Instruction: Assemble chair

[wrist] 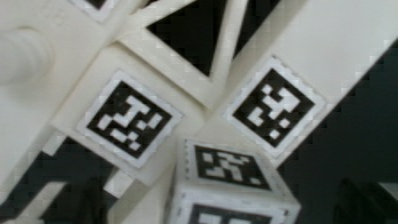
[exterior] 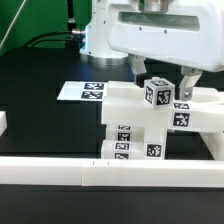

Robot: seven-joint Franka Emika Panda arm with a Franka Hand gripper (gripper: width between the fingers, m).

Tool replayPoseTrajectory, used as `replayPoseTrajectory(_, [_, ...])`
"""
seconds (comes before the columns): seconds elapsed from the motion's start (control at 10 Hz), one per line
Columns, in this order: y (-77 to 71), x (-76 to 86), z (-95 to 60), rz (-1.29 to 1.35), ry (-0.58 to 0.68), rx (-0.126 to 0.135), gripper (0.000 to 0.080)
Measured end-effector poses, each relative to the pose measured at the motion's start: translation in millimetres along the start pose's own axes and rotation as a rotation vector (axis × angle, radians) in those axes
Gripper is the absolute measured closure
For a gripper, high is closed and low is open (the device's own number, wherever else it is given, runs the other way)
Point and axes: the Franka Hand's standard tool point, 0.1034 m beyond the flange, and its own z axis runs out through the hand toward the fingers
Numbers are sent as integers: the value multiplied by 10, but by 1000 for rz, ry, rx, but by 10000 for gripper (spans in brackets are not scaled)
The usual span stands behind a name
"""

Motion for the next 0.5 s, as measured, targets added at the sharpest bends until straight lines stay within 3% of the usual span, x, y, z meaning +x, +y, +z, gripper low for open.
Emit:
replayPoseTrajectory(0.1, [9,14,-2,-181,5,-7,150])
replayPoseTrajectory(0.4, [14,28,-7,-444,59,37,150])
replayPoseTrajectory(0.5, [35,35,-3,-511,61,28,150])
